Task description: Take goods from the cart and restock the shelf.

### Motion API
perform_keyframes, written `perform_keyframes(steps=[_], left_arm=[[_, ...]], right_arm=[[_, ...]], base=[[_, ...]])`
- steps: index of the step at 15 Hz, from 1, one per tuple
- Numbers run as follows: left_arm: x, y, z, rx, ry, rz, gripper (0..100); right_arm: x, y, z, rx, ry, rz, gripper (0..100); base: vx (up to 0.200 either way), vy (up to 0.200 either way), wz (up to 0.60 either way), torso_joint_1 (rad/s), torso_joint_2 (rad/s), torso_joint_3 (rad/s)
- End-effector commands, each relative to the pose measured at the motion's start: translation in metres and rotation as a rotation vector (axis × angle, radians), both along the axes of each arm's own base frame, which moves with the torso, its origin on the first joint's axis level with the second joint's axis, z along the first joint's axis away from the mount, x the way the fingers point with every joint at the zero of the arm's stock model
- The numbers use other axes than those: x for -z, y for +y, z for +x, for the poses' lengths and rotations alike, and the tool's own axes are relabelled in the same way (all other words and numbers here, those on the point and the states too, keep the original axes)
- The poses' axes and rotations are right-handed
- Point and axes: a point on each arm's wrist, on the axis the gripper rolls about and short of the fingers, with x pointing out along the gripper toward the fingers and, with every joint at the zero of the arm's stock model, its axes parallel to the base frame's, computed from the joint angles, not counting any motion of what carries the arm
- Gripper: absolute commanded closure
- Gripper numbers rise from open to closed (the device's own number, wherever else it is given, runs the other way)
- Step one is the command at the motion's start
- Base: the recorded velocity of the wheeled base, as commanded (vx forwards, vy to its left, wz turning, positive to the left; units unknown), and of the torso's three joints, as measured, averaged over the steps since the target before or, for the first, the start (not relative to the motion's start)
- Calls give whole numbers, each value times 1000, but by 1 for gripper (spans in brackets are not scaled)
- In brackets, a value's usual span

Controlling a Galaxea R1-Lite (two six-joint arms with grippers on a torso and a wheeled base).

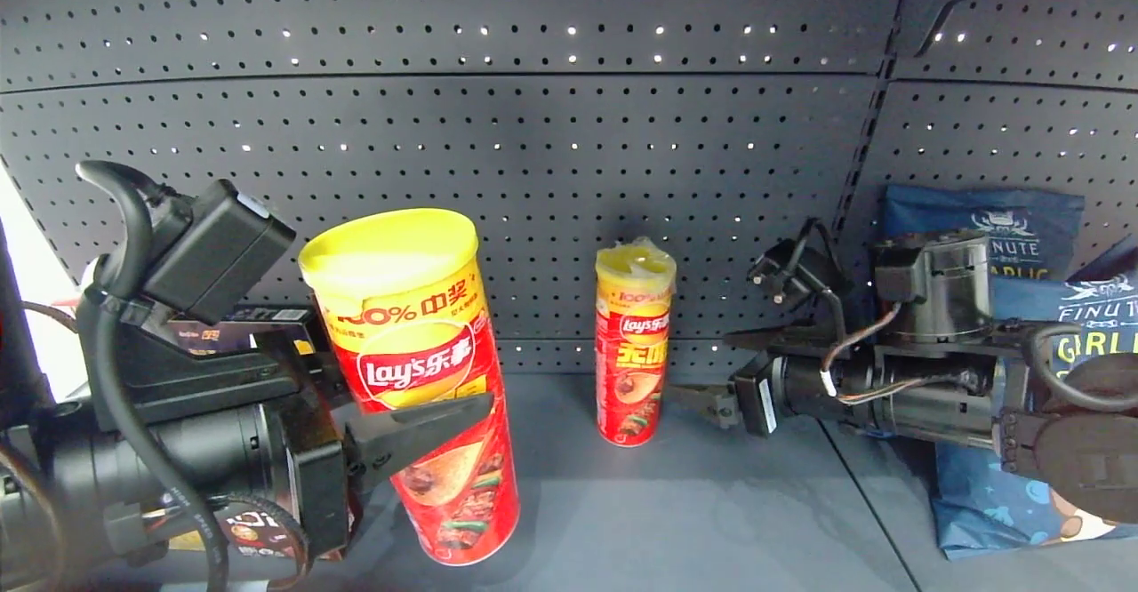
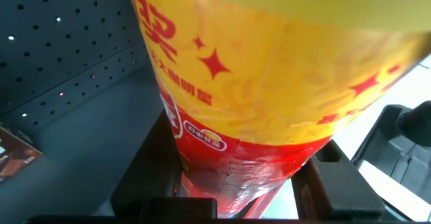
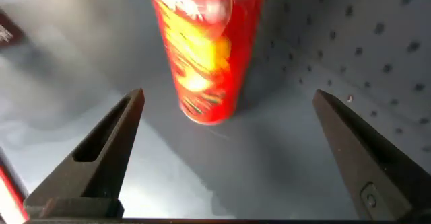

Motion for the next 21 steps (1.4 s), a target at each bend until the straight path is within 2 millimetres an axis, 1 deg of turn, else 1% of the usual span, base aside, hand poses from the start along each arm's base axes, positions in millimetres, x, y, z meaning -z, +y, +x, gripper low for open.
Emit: perform_keyframes(steps=[1, 2, 4, 6, 10, 14, 16, 17, 21], left_arm=[[1, 0, 0, 0, 3, 2, 100], [2, 0, 0, 0, 5, 4, 100], [2, 0, 0, 0, 7, 5, 100], [2, 0, 0, 0, 5, 4, 100], [2, 0, 1, 0, 8, 5, 100], [4, 0, 0, 0, 13, 9, 100], [4, 0, 0, 0, 13, 9, 100], [3, -1, 1, 0, 12, 8, 100], [6, -2, 2, 1, 19, 14, 100]], right_arm=[[14, -1, 9, 9, 33, -22, 0], [19, -3, 15, 6, 34, -14, 0], [26, -6, 23, -72, 9, 45, 0], [34, -10, 26, -127, 16, 73, 0], [41, -10, 34, -177, 16, 98, 0], [46, -5, 45, -209, 10, 111, 0], [45, -3, 48, -214, -1, 117, 0], [46, 2, 55, -235, -7, 126, 0], [54, 13, 67, -251, -10, 129, 0]], base=[[0, 0, 0, 0, 0, 0], [0, 0, 0, 0, 0, 0], [0, 0, 0, 0, 0, 0], [0, 0, 0, 0, 0, 0], [0, 0, 0, 0, 0, 0], [0, 0, 0, 0, 0, 0], [0, 0, 0, 0, 0, 0], [0, 0, 0, 0, 0, 0], [0, 0, 0, 0, 0, 0]])
